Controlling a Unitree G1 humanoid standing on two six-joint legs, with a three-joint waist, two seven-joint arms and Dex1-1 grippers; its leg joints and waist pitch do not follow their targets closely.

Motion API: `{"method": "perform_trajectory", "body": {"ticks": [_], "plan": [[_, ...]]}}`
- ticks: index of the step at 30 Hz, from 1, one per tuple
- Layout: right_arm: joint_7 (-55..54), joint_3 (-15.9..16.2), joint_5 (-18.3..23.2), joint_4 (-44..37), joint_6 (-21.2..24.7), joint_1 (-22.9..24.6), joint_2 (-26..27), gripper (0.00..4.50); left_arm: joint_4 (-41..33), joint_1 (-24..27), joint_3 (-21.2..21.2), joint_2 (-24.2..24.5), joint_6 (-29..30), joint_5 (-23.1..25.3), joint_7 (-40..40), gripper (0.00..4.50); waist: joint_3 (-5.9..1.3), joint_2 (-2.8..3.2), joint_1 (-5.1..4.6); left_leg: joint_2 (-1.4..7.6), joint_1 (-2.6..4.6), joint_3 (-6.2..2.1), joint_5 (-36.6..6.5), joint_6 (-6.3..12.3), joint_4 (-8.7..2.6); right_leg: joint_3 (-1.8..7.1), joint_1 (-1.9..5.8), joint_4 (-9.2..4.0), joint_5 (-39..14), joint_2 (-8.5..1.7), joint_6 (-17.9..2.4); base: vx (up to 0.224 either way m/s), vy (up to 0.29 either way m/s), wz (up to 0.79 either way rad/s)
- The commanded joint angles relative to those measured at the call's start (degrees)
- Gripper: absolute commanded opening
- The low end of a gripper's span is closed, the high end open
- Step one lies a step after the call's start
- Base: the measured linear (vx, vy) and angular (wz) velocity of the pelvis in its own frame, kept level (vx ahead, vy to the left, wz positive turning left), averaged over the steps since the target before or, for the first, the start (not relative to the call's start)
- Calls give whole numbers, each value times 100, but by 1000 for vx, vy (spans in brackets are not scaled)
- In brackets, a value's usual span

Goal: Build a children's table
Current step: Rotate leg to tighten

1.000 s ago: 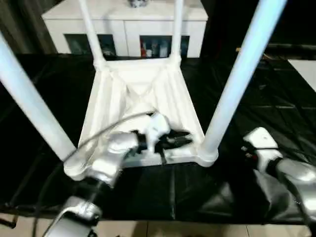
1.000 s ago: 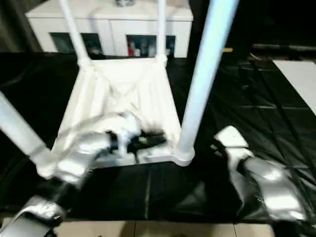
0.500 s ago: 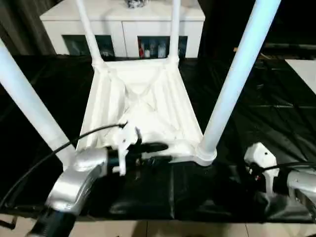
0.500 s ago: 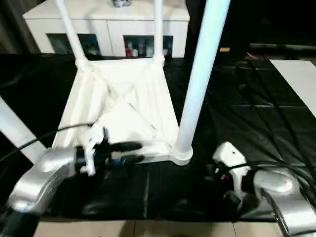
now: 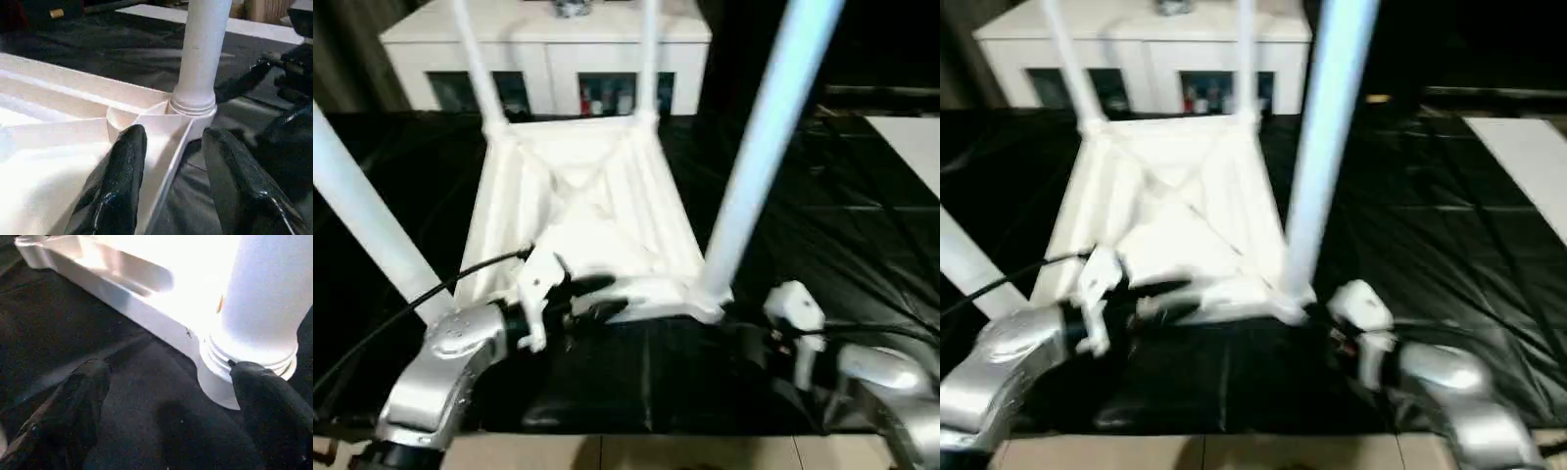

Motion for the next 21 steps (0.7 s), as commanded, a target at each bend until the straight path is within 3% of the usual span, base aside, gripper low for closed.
{"method": "perform_trajectory", "body": {"ticks": [1,3,4,6,7,9,12,13,14,15,17,19,21], "plan": [[-313,26,-51,27,-237,-211,205,414,48,32,74,61,-131,104,158,214,-241,-90,23,23,-89,6,-1772,222,-483,119,255,-502,-2365,-123,-750,0,0,0],[-489,-23,3,64,-251,-290,397,414,54,105,211,-36,-549,83,226,214,-238,-53,5,20,-113,-13,-1716,227,-495,111,258,-505,-2457,-134,-724,0,0,0],[-472,-25,41,50,-257,-290,430,414,50,146,314,-128,-810,40,266,214,-241,-83,9,22,-113,-17,-1718,256,-490,106,255,-508,-2473,-124,-702,0,0,0],[-322,29,111,2,-244,-258,445,414,-228,534,725,-543,-1376,-548,160,232,-234,-85,20,39,-70,11,-1809,258,-475,122,223,-529,-2482,-133,-765,0,0,0],[-301,50,87,7,-257,-250,434,414,-309,668,720,-541,-1430,-634,33,247,-236,-102,24,54,-137,-9,-1742,262,-494,122,277,-500,-2414,-164,-829,0,0,0],[-340,71,-3,45,-310,-242,444,414,-367,957,663,-468,-1568,-603,-99,251,-241,-82,23,63,-97,4,-1827,296,-496,129,220,-493,-2284,-120,-794,0,0,0],[-505,54,-115,124,-490,-258,550,414,-368,1283,763,-486,-1927,-485,106,283,-232,-84,25,67,-104,3,-1836,300,-505,133,225,-483,-2158,-117,-785,0,0,0],[-507,58,-74,118,-492,-263,598,414,-365,1296,956,-644,-2217,-519,349,285,-234,-78,27,68,-91,7,-1849,287,-503,135,216,-483,-2118,-113,-801,0,0,0],[-487,80,-51,103,-480,-264,610,414,-355,1296,1107,-756,-2429,-547,450,288,-229,-110,25,66,-108,12,-1842,286,-502,135,235,-480,-2083,-114,-820,0,0,0],[-445,119,-21,77,-469,-262,623,414,-351,1328,1310,-908,-2759,-594,533,298,-229,-95,36,63,-101,11,-1850,285,-501,131,237,-488,-2097,-115,-824,0,0,0],[-438,158,-31,64,-491,-265,634,414,-359,1403,1443,-1004,-3000,-674,538,313,-226,-103,39,60,-103,6,-1896,278,-502,130,242,-496,-2169,-120,-779,0,0,0],[-604,135,-95,137,-486,-321,705,414,-334,1534,1436,-981,-2963,-712,521,326,-229,-108,43,60,-99,7,-1919,277,-501,137,232,-495,-2233,-122,-711,0,0,0],[-944,52,-247,295,-544,-429,855,414,-294,1502,1453,-988,-2493,-767,841,334,-223,-105,37,64,-102,1,-1903,258,-511,140,223,-481,-2238,-119,-684,0,0,0]]}}
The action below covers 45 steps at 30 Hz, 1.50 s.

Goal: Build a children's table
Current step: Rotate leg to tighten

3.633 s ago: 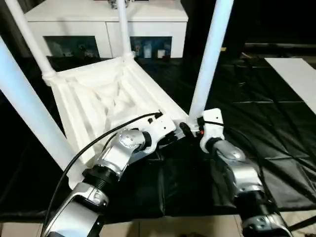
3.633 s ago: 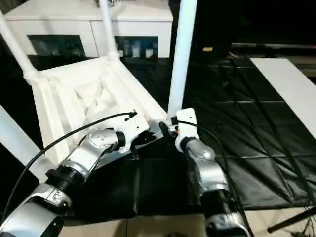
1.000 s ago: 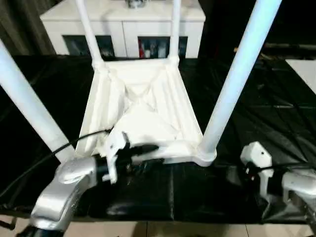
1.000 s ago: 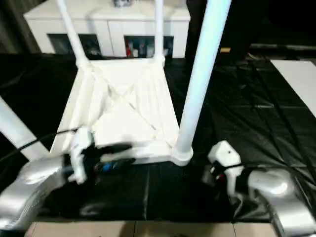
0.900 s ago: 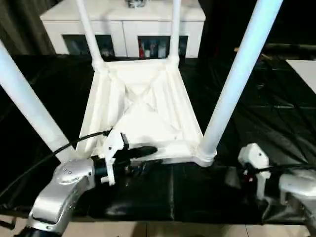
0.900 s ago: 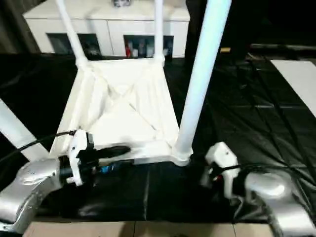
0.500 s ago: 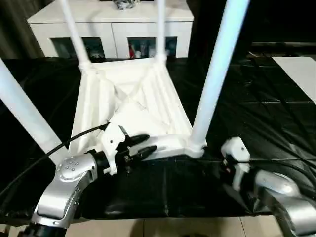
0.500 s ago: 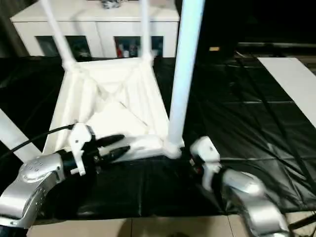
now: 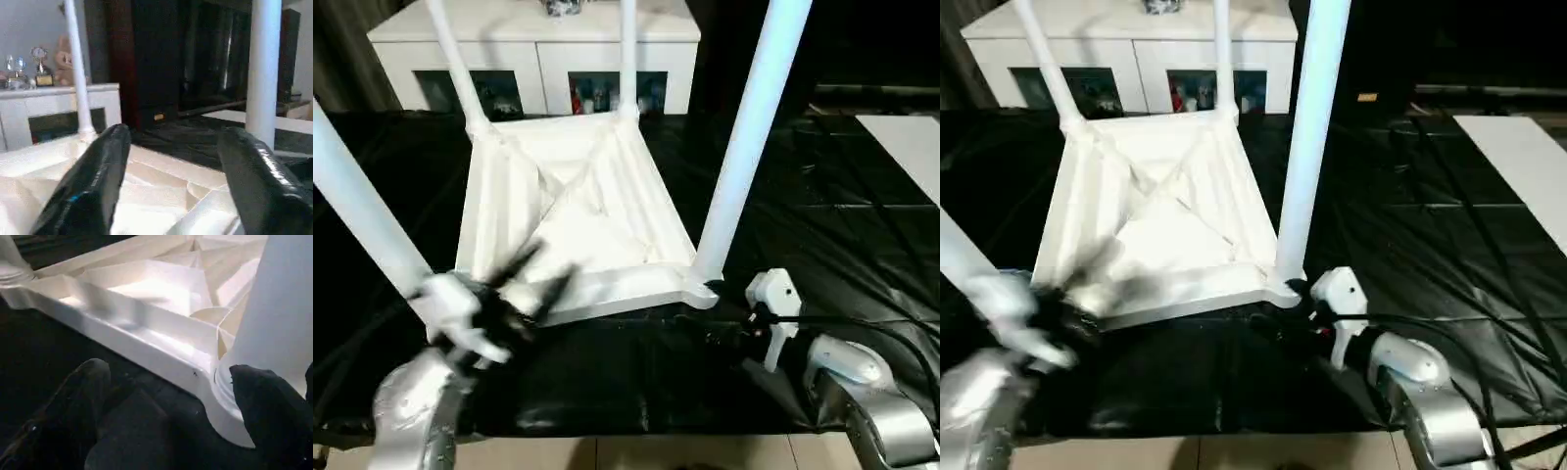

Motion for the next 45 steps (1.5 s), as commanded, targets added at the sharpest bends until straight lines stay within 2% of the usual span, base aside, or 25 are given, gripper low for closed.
{"method": "perform_trajectory", "body": {"ticks": [1,2,3,4,5,6,8,9,10,13,17,21,24,28,33,36,37,38,39,40,41,42,43,44,45], "plan": [[-431,-79,-190,159,-133,-277,190,414,24,-124,81,-38,566,-82,524,345,-232,-39,36,53,-82,16,-1902,179,-501,138,220,-455,-2198,-106,-716,0,0,0],[-639,-82,-249,201,-55,-337,309,414,178,-553,78,-26,1264,194,1206,357,-231,-72,31,47,-74,23,-1906,168,-496,136,212,-463,-2232,-96,-710,0,0,0],[-686,-73,-259,205,-22,-351,343,414,231,-698,73,-25,1475,278,1406,363,-223,-48,32,44,-44,37,-1970,112,-487,143,181,-452,-2276,-71,-693,0,0,0],[-698,-52,-255,199,16,-356,370,414,278,-831,70,-41,1640,321,1544,366,-235,-49,79,12,49,42,-1941,105,-450,142,150,-498,-2330,-73,-693,0,0,0],[-701,-33,-249,195,46,-362,391,414,319,-936,75,-67,1751,341,1634,373,-221,-57,79,26,4,28,-1895,123,-478,137,183,-491,-2295,-79,-697,0,0,0],[-700,1,-255,191,20,-353,406,414,352,-1029,51,-92,1640,295,1532,373,-178,-42,88,31,-53,12,-1971,120,-520,115,207,-504,-2522,-84,-620,0,0,0],[-782,17,-271,196,27,-344,454,414,407,-1132,-118,-38,1586,360,1299,373,-222,-56,110,25,-26,9,-1951,107,-494,127,202,-534,-2660,-112,-512,0,0,0],[-809,16,-274,207,32,-358,470,414,431,-1161,-161,-21,1568,353,1235,373,-232,1,122,28,-28,0,-1885,92,-498,135,207,-516,-2543,-114,-525,0,0,0],[-868,-1,-296,225,38,-381,503,414,448,-1191,-200,-14,1598,331,1240,373,-251,-9,123,28,-56,1,-1752,90,-497,138,230,-489,-2255,-106,-565,0,0,0],[-977,-15,-333,266,30,-426,563,414,448,-1310,-311,20,1805,361,1380,373,-278,20,166,37,-45,19,-1539,79,-481,144,256,-411,-1550,-95,-817,0,0,0],[-1040,-14,-358,290,4,-435,568,414,467,-1356,-359,9,1848,426,1413,373,-295,8,185,34,-60,29,-1286,145,-457,144,297,-363,-1108,-99,-982,0,0,0],[-1079,9,-379,300,-28,-436,564,414,484,-1390,-382,-2,1825,424,1398,373,-317,28,191,34,-53,37,-1080,203,-434,141,314,-326,-731,-94,-1120,0,0,0],[-1094,0,-412,313,-37,-449,571,414,486,-1418,-412,14,1816,408,1399,373,-297,27,188,35,-59,41,-1204,207,-449,139,317,-344,-887,-98,-1128,0,0,0],[-1190,28,-519,332,-101,-457,576,414,471,-1434,-487,37,1866,469,1439,373,-279,17,192,32,-48,39,-1470,126,-464,145,295,-399,-1457,-109,-947,0,0,0],[-1245,11,-501,329,-96,-462,596,414,468,-1419,-526,26,1812,452,1404,373,-288,12,190,30,-52,37,-1403,119,-460,145,296,-388,-1368,-102,-927,0,0,0],[-1259,23,-529,344,-94,-485,601,414,508,-1451,-549,19,1809,482,1437,373,-340,7,189,-5,-144,51,-261,371,-346,134,261,-302,-66,-58,-1195,0,0,0],[-1259,21,-533,340,-97,-482,604,414,508,-1451,-557,18,1808,484,1440,373,-400,28,190,-61,-204,65,734,736,-232,84,203,-214,1055,1,-1460,0,0,0],[-1263,18,-537,337,-100,-479,608,414,515,-1456,-565,16,1805,484,1439,373,-482,-11,179,-170,-282,109,1731,1255,-83,16,115,-171,2188,73,-1676,0,0,0],[-1266,17,-539,336,-103,-478,610,414,520,-1458,-569,14,1804,482,1437,373,-618,-9,191,-268,-363,104,2549,1742,75,-38,38,-107,3232,123,-1847,0,0,0],[-1271,16,-542,337,-106,-478,611,414,526,-1463,-573,13,1804,474,1436,373,-628,-15,195,-309,-425,111,2641,1955,116,-67,-36,-137,3534,125,-1928,-95,6,2],[-1276,16,-543,339,-106,-481,612,414,534,-1468,-576,13,1804,468,1434,373,-714,5,197,-346,-548,67,2833,2259,196,-128,-86,-125,3924,151,-1988,-95,6,2],[-1290,15,-549,340,-115,-487,614,414,542,-1473,-572,6,1794,459,1437,373,-683,13,203,-327,-582,77,2547,2331,179,-170,-167,-226,3541,146,-1972,-158,20,2],[-1313,10,-556,345,-130,-500,621,414,563,-1488,-596,26,1822,537,1489,373,-647,61,209,-257,-615,87,1482,2309,160,-239,-242,-451,1834,112,-1827,-193,31,1],[-1320,9,-558,345,-134,-503,623,414,567,-1492,-603,34,1831,561,1505,373,-546,87,169,-151,-551,112,-179,1972,77,-352,-292,-709,-817,100,-1419,-193,31,1],[-1401,-22,-568,363,-155,-532,652,414,590,-1492,-593,9,1810,608,1584,373,-375,126,11,-24,-404,55,-2126,1288,-84,-596,-320,-829,-3177,143,-576,-208,58,-13]]}}
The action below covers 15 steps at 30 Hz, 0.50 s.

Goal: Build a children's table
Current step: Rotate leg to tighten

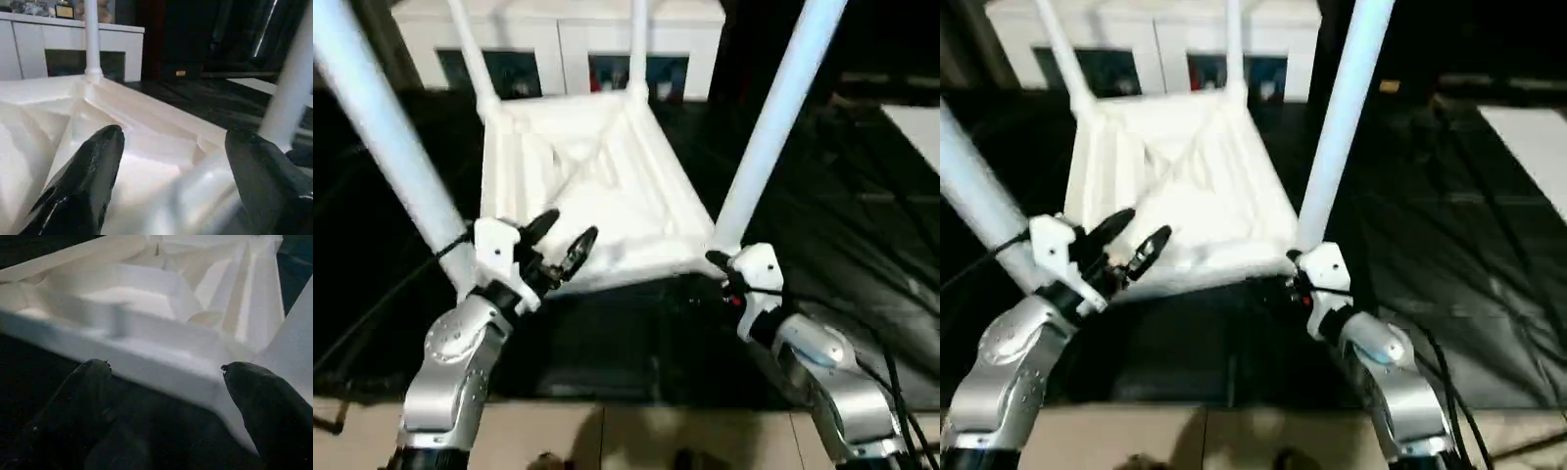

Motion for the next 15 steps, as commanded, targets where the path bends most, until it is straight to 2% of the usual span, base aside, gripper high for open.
{"method": "perform_trajectory", "body": {"ticks": [1,2,3,4,5,6,7,8,9,10,11,12,13,14,15], "plan": [[-156,-115,-21,51,-100,-61,69,414,31,-6,20,-7,13,103,176,373,-164,154,-192,94,475,-9,-3421,451,-562,-551,222,-541,-4298,234,0,-237,17,-23],[-267,-163,-31,81,-137,-106,127,414,71,-6,55,-46,-13,165,309,373,-2,243,142,568,-137,-24,-5126,-207,-1417,-418,971,1371,-2994,163,-65,-237,17,-23],[-404,-212,-57,124,-184,-159,191,414,127,-10,91,-85,-29,256,479,373,91,325,643,377,-223,588,-5825,-520,-1527,-562,915,1678,-2517,312,-341,-242,-14,4],[-437,-225,-61,134,-186,-172,209,414,147,-16,101,-94,-34,296,540,373,45,138,656,479,-171,523,-5415,-277,-1387,-236,1103,1715,-2810,200,-212,-161,-106,16],[-552,-266,-81,168,-202,-220,274,414,226,-42,146,-135,-114,447,770,373,-178,-175,702,455,261,638,-3326,-670,-498,537,879,1491,-5645,-6,453,-161,-106,16],[-634,-287,-124,192,-276,-256,310,414,261,-72,171,-150,-150,567,938,373,-26,-411,472,176,811,374,-2124,-604,803,806,21,-121,-7837,-691,696,-75,-177,8],[-733,-308,-170,221,-320,-299,347,414,297,-119,187,-138,-142,717,1130,373,14,-248,530,-7,674,-115,-871,-302,945,1128,94,-367,-8181,-831,323,-56,-60,10],[-841,-342,-188,252,-332,-343,401,414,322,-165,207,-136,-224,786,1214,373,86,-290,770,-224,379,-309,-728,-265,509,1149,704,-95,-6464,-435,299,-56,-60,10],[-961,-388,-195,285,-378,-396,473,414,310,-211,216,-110,-206,762,1186,373,89,-305,752,-167,482,-315,-1042,-393,278,1122,710,51,-5750,-320,156,-129,-4,32],[-1108,-442,-199,321,-439,-465,561,414,302,-265,214,-58,-125,747,1154,373,-78,-131,785,28,1071,-240,-1531,-478,-113,867,471,242,-3915,-9,-311,-239,-36,47],[-1142,-462,-183,331,-414,-485,589,414,304,-280,222,-56,-126,751,1166,373,-80,-82,670,67,1098,-224,-1848,-461,-271,799,491,304,-3158,88,-537,-239,-36,47],[-1240,-526,-142,371,-380,-542,671,414,307,-318,245,-65,-93,705,1189,373,-99,11,599,139,1027,-214,-2059,-528,-469,696,634,280,-2382,39,-807,-209,0,21],[-1296,-566,-123,408,-401,-581,722,414,307,-339,255,-64,2,651,1182,373,-29,-36,527,158,946,-216,-2407,-561,-636,652,717,159,-2613,-8,-828,-123,76,1],[-1366,-607,-87,447,-397,-627,781,414,323,-359,262,-64,-29,652,1189,373,6,-30,464,118,942,-225,-2822,-689,-706,622,755,49,-3284,-81,-710,-123,76,1],[-1407,-642,-36,479,-391,-666,833,414,339,-381,264,-60,-30,662,1199,373,27,-9,442,103,987,-235,-3133,-756,-730,603,754,-21,-3695,-108,-605,-93,90,-6]]}}
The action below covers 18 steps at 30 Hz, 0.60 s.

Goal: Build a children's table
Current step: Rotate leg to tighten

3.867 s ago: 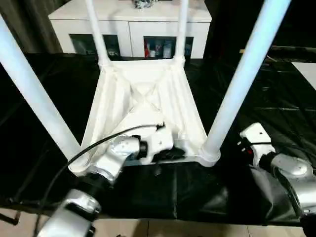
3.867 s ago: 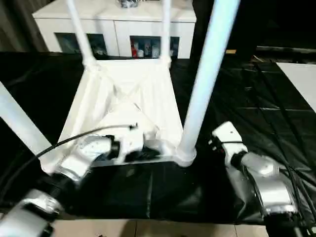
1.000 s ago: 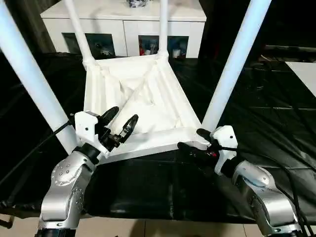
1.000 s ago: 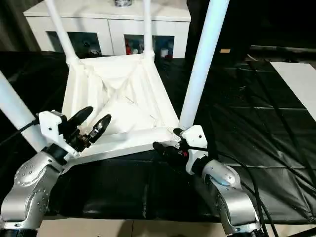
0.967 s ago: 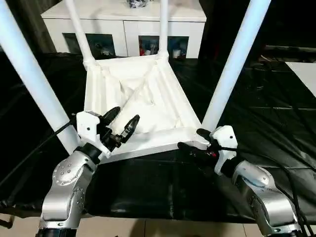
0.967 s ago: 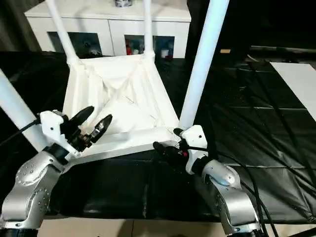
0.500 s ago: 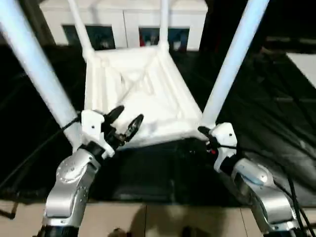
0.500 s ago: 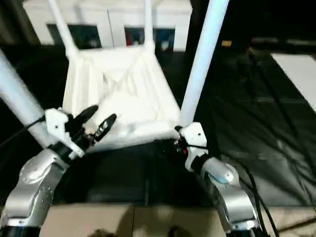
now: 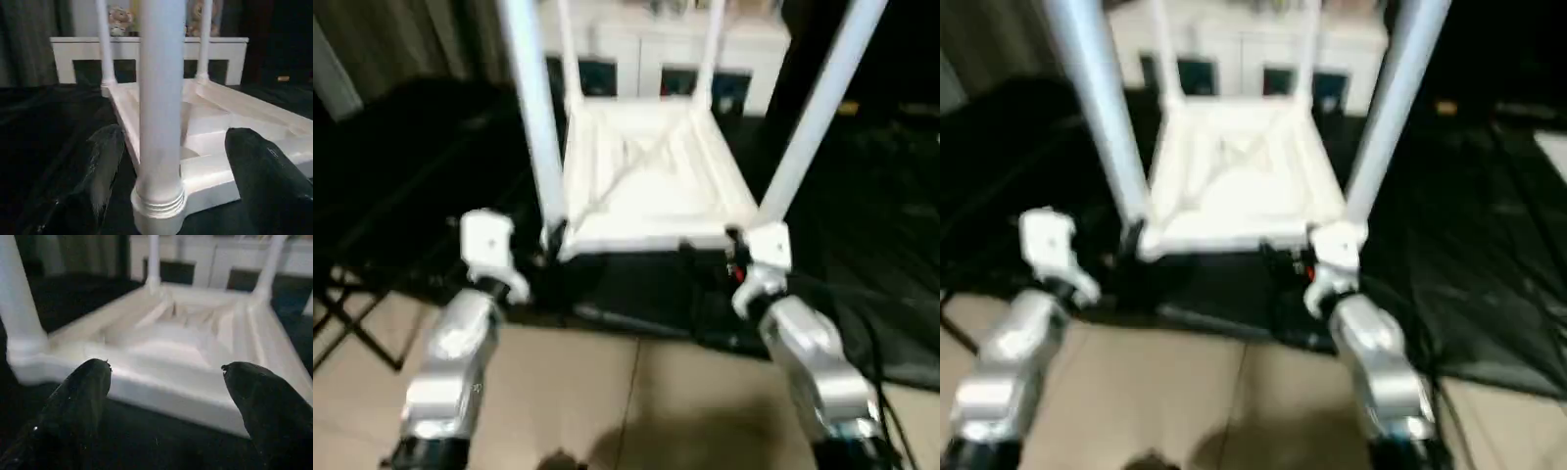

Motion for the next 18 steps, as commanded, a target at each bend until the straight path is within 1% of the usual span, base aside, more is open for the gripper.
{"method": "perform_trajectory", "body": {"ticks": [1,2,3,4,5,6,7,8,9,10,11,12,13,14,15,16,17,18], "plan": [[-137,-199,156,134,-23,-85,42,414,9,-152,-54,-10,49,42,58,373,-157,27,-170,228,360,-187,-3167,-348,-641,132,-51,-881,-3239,-496,-270,-68,90,-9],[-140,-177,145,173,-42,-116,61,414,52,-182,-36,-13,-12,110,140,373,-131,43,-238,194,459,-196,-3539,-323,-672,-3,-5,-1015,-3705,-490,-114,-68,90,-9],[-146,-157,119,219,-68,-142,85,414,85,-216,-9,-29,-4,110,192,373,-109,39,-295,182,476,-207,-3695,-289,-701,-111,62,-1082,-3816,-476,-41,-47,96,-14],[-124,-118,98,274,-94,-181,120,414,143,-277,28,-38,33,176,337,373,-97,136,-428,292,883,-127,-4282,-281,-703,-348,-50,-1196,-3553,-238,-14,-50,93,-34],[-126,-104,86,282,-98,-191,136,414,159,-292,42,-51,20,153,348,373,-40,227,-444,509,597,-124,-5054,-286,-1176,-632,352,-634,-2510,-170,-59,-50,93,-34],[-128,-100,83,281,-97,-194,140,414,162,-296,43,-55,23,142,344,373,-103,214,-372,684,307,-63,-5306,-199,-1474,-620,730,117,-1505,-235,-73,-112,67,-50],[-126,-85,75,278,-77,-207,161,414,159,-302,36,-51,42,149,345,373,-41,262,-59,626,46,372,-5886,-288,-1667,-846,866,532,-859,-132,-64,-76,-23,-43],[-109,-71,77,278,-42,-215,164,414,157,-304,31,-47,16,167,344,373,-141,114,35,880,261,469,-5273,-117,-1563,-411,896,611,-1757,-353,36,-76,-23,-43],[-100,-64,75,279,-26,-216,166,414,151,-302,29,-50,19,164,343,373,-128,-371,-125,438,1104,575,-3893,-399,-243,97,15,-820,-4907,-653,-133,98,-142,-51],[-99,-55,60,289,-18,-217,157,414,145,-296,26,-46,35,198,380,373,24,-280,9,201,819,382,-2357,86,558,438,87,-1551,-6210,-1402,-420,153,-86,-68],[-103,-52,51,310,-36,-221,148,414,147,-297,28,-48,22,216,415,373,-87,-309,205,70,-142,-30,-937,426,654,966,977,-1341,-5802,-1419,-464,153,-86,-68],[-98,-19,-3,322,-59,-230,108,414,154,-300,45,-52,48,251,493,373,-73,-339,266,-32,-215,-109,-729,416,591,936,1012,-1248,-5229,-1168,-446,97,-17,-45],[-42,8,-5,331,-81,-231,81,414,169,-306,76,-52,10,333,624,373,-166,-277,343,-149,-97,-135,-434,396,252,826,1055,-1098,-3476,-667,-663,95,-59,1],[28,42,-14,334,-118,-225,49,414,172,-315,126,-72,-23,308,682,373,-325,-81,323,-104,-76,-174,333,701,-161,416,1068,-966,-1570,-443,-682,95,-59,1],[69,59,-19,333,-148,-217,30,414,163,-318,162,-78,-12,318,748,373,-500,123,194,68,191,-280,1252,909,-423,76,853,-671,74,-202,-370,140,-4,14],[90,46,7,334,-164,-203,33,414,152,-315,197,-76,-25,367,838,373,-566,187,49,239,327,-550,1847,1393,-435,-59,666,-272,921,-35,-129,187,21,2],[120,29,49,331,-159,-190,37,414,121,-306,247,-104,5,273,821,373,-688,216,-205,966,1150,-1209,3766,2793,-259,-70,-269,223,584,-313,225,187,21,2],[160,37,70,323,-155,-182,24,414,84,-286,275,-115,10,255,833,373,-705,135,-349,1203,1224,-1449,5089,3360,-190,51,-424,303,360,-568,378,141,-27,-29]]}}
